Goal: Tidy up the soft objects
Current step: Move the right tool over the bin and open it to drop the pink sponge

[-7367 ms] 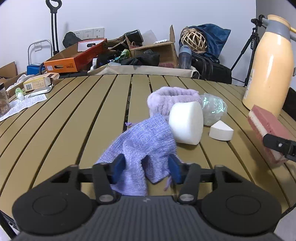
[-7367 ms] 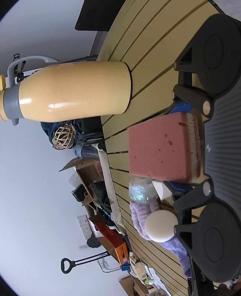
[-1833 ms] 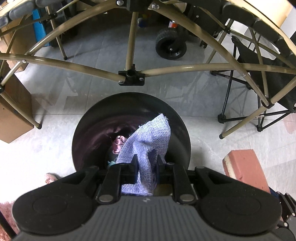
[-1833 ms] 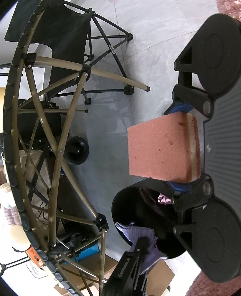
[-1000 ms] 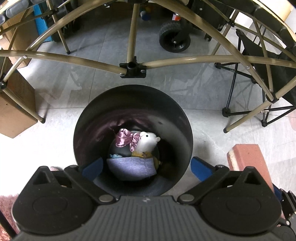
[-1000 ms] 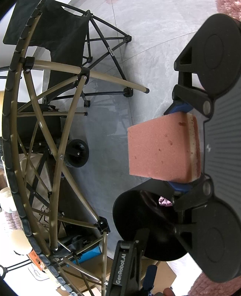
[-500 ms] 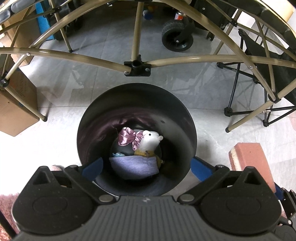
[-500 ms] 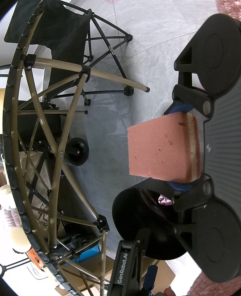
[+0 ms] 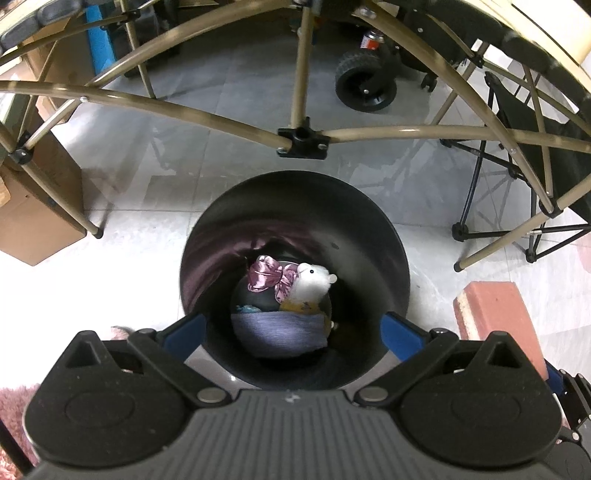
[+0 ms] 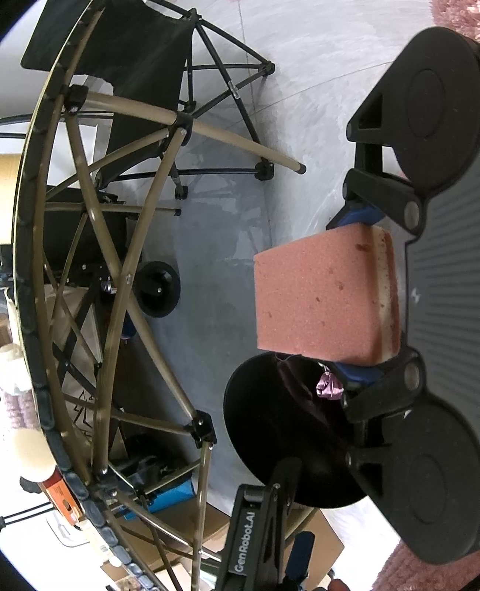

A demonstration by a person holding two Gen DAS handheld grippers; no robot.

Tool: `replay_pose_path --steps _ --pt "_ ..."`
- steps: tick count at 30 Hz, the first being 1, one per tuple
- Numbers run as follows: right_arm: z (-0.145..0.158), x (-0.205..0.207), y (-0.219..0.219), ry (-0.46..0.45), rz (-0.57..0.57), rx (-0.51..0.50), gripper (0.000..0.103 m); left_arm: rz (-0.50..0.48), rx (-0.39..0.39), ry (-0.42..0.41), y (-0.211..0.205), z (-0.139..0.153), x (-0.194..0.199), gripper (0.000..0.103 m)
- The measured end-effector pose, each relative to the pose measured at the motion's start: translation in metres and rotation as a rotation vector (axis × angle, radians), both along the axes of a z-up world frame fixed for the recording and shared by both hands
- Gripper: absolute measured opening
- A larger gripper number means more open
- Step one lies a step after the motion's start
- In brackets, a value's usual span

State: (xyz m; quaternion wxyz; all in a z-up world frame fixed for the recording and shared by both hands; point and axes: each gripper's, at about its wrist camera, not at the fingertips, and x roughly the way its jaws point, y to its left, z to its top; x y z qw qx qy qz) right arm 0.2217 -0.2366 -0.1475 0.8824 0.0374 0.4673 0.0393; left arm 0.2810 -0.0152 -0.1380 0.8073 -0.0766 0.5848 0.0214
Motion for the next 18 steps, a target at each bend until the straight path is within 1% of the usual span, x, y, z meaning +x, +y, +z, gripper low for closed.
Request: replay_pose_path --steps 5,18 --pt "0.003 0.003 0.012 -0.006 0.022 -0.006 0.069 0.020 -0.010 -0.007 0.013 0.003 -0.003 0.103" --pt "0.012 0.014 0.062 -0.024 0.113 -0.007 0.069 0.077 -0.028 -0.023 0.050 0.009 -0.012 0.103"
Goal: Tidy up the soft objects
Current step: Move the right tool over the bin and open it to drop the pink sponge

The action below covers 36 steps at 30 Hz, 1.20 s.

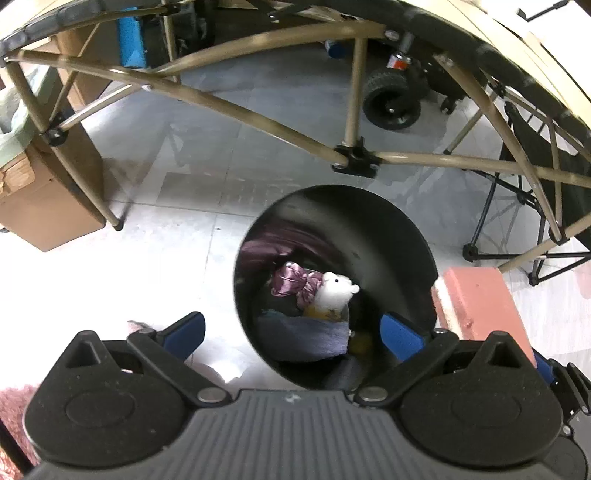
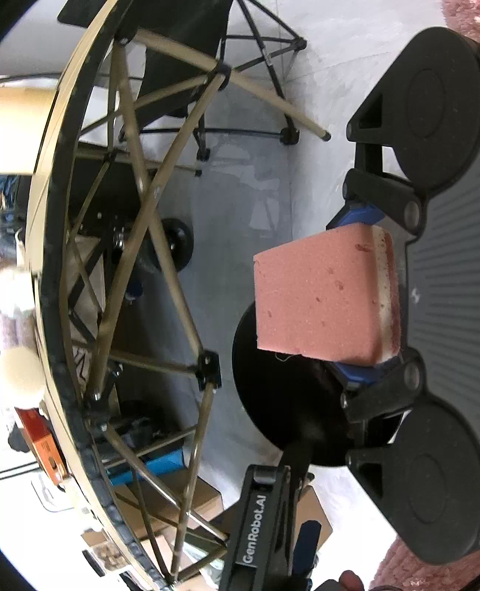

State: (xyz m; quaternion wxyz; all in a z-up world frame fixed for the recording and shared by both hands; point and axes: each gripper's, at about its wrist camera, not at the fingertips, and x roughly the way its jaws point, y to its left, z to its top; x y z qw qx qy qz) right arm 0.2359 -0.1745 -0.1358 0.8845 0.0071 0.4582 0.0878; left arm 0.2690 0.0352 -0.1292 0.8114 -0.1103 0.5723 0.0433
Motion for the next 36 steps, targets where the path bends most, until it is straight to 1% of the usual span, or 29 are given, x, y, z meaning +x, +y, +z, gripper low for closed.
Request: replay_pose_path --steps 7,19,28,36 --pt "-0.001 0.009 0.029 0.013 0.036 0.003 0.069 0.042 -0.009 0.000 0.025 0.000 -0.006 0.103" --pt "-0.012 0.029 0.072 0.076 0.063 -0.009 0.069 0.127 -0.022 0.023 0.073 -0.006 -0.017 0.103" --pt "-0.028 0.040 0.089 0.137 0.058 -0.022 0.069 0.167 -0.045 0.042 0.099 -0.011 -0.024 0.103" --pt "-0.037 0.043 0.099 0.164 0.059 -0.046 0.069 0.187 -0.052 0.067 0.111 -0.018 -0.028 0.103"
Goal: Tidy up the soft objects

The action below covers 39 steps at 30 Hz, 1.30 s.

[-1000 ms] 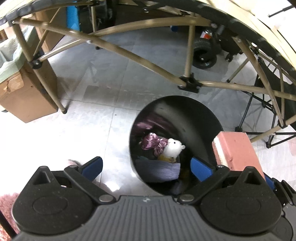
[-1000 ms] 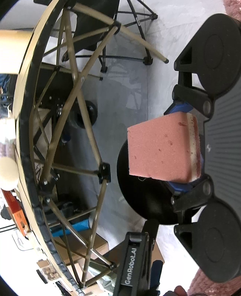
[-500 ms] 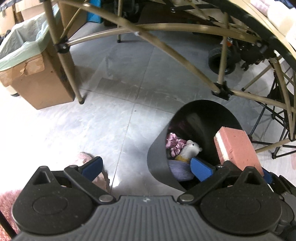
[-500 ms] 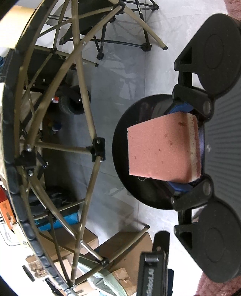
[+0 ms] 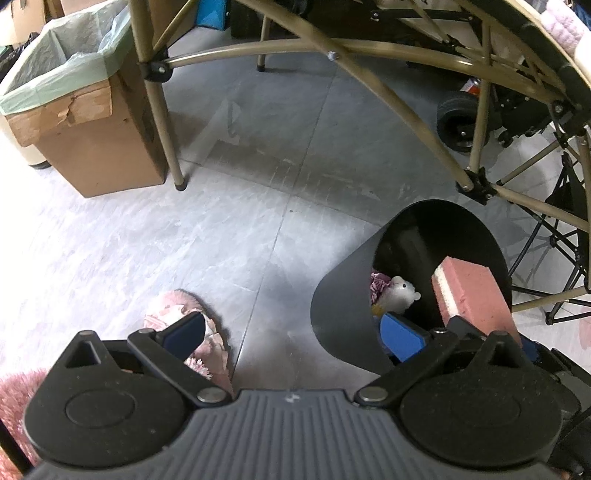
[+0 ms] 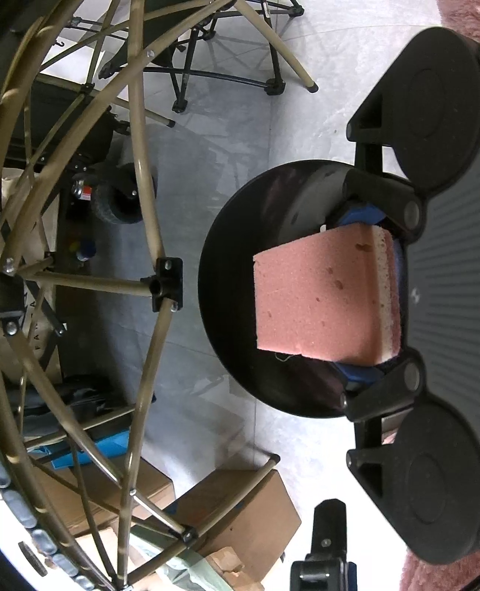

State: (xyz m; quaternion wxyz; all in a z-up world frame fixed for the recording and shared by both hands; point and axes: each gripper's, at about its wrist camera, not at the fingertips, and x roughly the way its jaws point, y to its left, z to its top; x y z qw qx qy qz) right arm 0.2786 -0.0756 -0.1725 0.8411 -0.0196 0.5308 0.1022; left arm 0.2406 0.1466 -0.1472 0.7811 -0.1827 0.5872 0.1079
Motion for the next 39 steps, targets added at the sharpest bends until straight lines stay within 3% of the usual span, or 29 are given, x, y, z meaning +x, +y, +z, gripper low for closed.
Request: replay_pose_path --steps 12,16,18,39 --pt "-0.0004 0.0013 0.0009 -0.003 -0.009 -0.020 0.070 -0.001 -0.007 0.000 0.0008 0.0001 -0.0015 0.103" --pt "0.0009 0.0003 0.0013 -0.017 -0.006 -0.030 0.098 -0.001 -0.007 0.000 0.0012 -0.0001 -0.0015 0.103" --pt "0.0006 0.0002 0.0011 -0.022 -0.004 -0.036 0.103 -0.001 -0.007 0.000 0.0012 -0.0001 -0.0015 0.103" --pt "-0.0014 0.0011 -0.0024 -0.011 -0.010 -0.029 0.103 -0.008 -0.013 -0.009 -0.0029 0.0016 -0.0013 0.103"
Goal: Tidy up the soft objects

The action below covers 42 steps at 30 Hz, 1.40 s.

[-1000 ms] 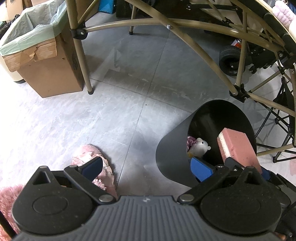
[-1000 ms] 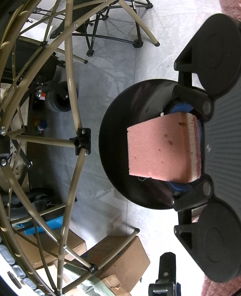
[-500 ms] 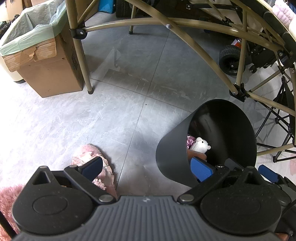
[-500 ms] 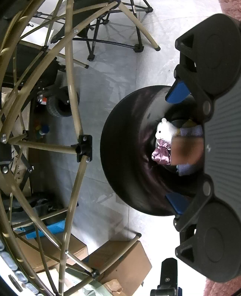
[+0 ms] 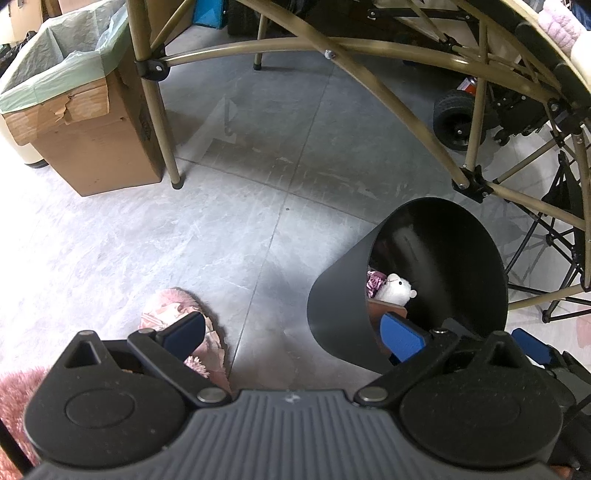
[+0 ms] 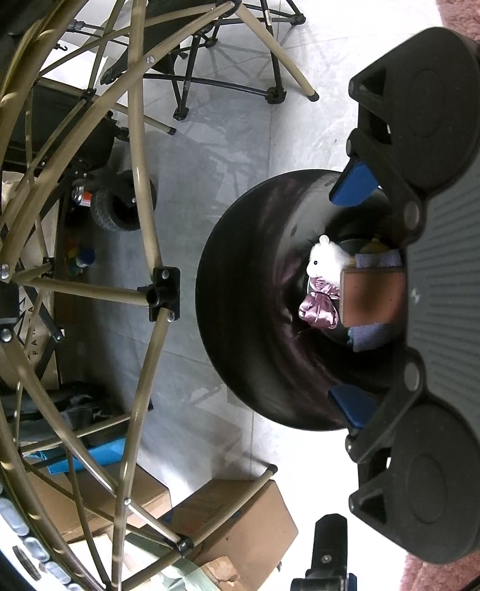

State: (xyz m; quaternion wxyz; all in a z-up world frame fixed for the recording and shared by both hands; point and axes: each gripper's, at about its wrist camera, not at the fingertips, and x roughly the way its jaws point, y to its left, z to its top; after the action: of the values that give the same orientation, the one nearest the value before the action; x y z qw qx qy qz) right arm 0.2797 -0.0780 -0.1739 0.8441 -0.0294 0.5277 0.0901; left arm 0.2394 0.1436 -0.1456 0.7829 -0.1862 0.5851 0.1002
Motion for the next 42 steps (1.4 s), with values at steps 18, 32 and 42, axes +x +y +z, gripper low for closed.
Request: replay_pose_path --steps 18,32,42 --pt "0.022 -0.015 -0.022 -0.068 -0.005 0.072 0.103 -0.070 0.043 -0.141 -0.023 0.028 -0.012 0.103" --pt "0.075 -0.039 -0.062 -0.251 -0.006 0.198 0.103 -0.104 0.109 -0.335 -0.050 0.076 -0.033 0.103" --pt "0.139 -0.058 -0.103 -0.517 -0.021 0.273 0.103 -0.117 0.132 -0.509 -0.073 0.133 -0.044 0.103"
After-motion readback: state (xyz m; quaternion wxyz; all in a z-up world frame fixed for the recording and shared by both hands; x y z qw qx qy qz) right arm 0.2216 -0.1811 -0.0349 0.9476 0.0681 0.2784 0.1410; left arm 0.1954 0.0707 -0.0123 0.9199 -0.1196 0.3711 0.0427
